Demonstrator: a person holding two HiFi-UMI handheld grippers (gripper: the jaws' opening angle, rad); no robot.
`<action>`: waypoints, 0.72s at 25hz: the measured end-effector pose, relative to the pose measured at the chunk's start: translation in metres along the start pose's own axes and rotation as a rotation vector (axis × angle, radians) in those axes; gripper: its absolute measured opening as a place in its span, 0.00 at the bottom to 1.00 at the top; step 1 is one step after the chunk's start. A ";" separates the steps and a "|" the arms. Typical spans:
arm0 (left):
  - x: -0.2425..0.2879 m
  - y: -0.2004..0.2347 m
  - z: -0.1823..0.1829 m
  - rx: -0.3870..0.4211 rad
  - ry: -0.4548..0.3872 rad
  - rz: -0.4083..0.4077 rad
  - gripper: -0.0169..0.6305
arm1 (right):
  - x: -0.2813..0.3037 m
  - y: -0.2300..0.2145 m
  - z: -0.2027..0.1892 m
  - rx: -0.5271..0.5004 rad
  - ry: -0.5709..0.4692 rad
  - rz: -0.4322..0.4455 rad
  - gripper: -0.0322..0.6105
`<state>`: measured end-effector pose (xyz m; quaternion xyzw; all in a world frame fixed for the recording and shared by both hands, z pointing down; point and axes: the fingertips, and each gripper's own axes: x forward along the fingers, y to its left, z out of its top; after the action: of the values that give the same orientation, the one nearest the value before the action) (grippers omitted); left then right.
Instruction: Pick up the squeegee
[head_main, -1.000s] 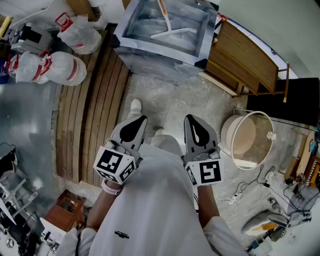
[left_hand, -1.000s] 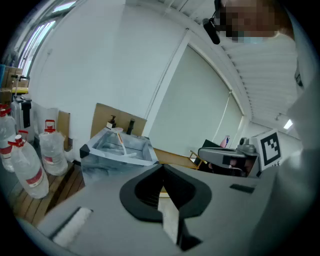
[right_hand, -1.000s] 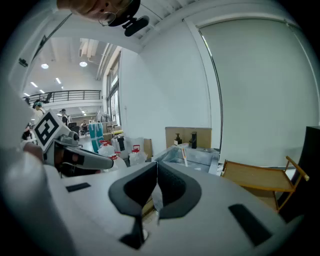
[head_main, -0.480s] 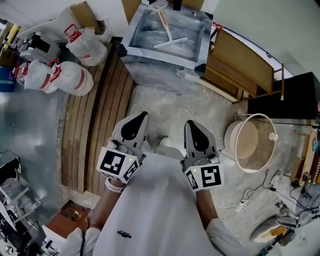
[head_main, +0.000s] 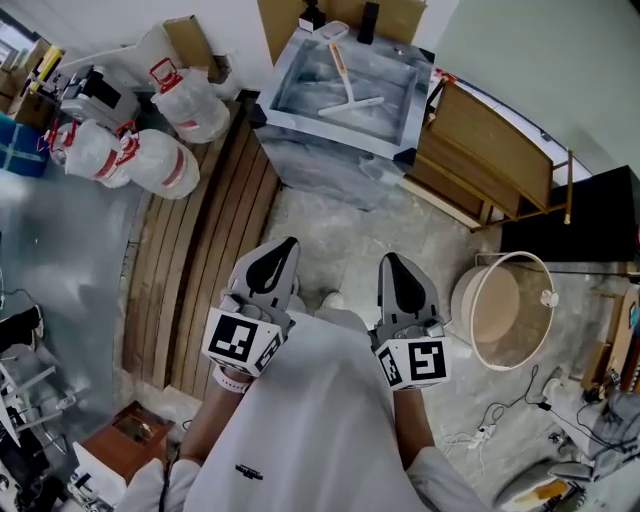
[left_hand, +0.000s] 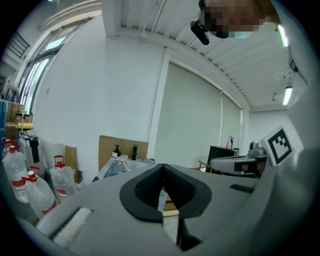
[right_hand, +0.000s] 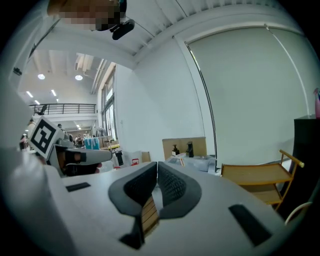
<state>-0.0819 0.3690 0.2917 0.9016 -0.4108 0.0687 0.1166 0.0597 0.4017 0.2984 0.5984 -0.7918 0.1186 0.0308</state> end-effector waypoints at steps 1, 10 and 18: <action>0.001 -0.003 0.000 0.000 0.001 0.001 0.03 | -0.003 -0.002 0.000 0.030 -0.008 0.016 0.06; 0.007 -0.006 -0.015 -0.036 0.039 0.053 0.03 | -0.007 -0.001 0.009 -0.025 -0.065 0.093 0.06; 0.038 0.037 -0.015 -0.061 0.055 0.074 0.03 | 0.051 -0.008 -0.002 -0.031 0.000 0.114 0.06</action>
<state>-0.0851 0.3219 0.3198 0.8795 -0.4426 0.0852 0.1525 0.0523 0.3519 0.3117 0.5517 -0.8264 0.1078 0.0332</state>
